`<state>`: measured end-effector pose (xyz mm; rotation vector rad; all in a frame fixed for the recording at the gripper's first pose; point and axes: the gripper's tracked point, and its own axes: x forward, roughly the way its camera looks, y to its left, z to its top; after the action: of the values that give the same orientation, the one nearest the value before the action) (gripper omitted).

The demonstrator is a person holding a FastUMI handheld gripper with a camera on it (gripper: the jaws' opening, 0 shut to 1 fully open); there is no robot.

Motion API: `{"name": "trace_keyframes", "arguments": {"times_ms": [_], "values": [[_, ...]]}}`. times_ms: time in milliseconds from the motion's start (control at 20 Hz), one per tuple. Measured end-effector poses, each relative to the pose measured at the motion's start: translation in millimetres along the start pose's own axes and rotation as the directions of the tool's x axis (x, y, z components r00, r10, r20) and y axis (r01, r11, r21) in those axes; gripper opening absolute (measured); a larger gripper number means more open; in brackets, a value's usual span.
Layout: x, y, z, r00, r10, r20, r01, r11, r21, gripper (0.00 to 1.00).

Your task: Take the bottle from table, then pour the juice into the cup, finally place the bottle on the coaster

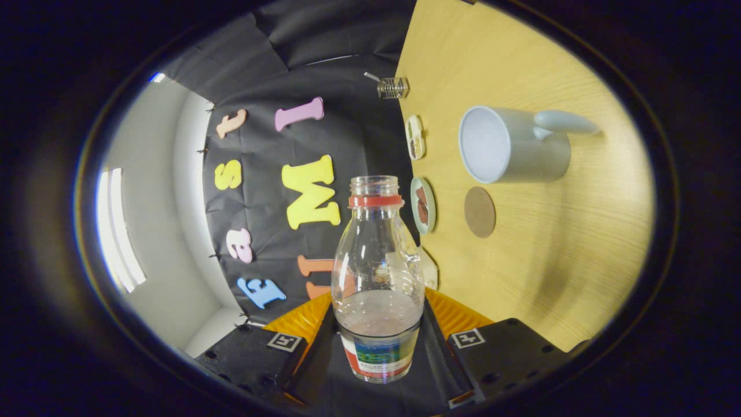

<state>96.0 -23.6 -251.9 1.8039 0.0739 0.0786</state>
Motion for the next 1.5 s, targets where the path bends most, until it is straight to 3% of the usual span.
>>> {"name": "trace_keyframes", "arguments": {"times_ms": [850, 1500], "values": [[-8.0, 22.1, 15.4, 0.996, 0.082, 0.041, -0.086, 0.99, 0.113, 0.78], [8.0, 17.0, 5.4, 0.998, 0.063, -0.001, -0.062, 0.986, 0.156, 0.79]]}}
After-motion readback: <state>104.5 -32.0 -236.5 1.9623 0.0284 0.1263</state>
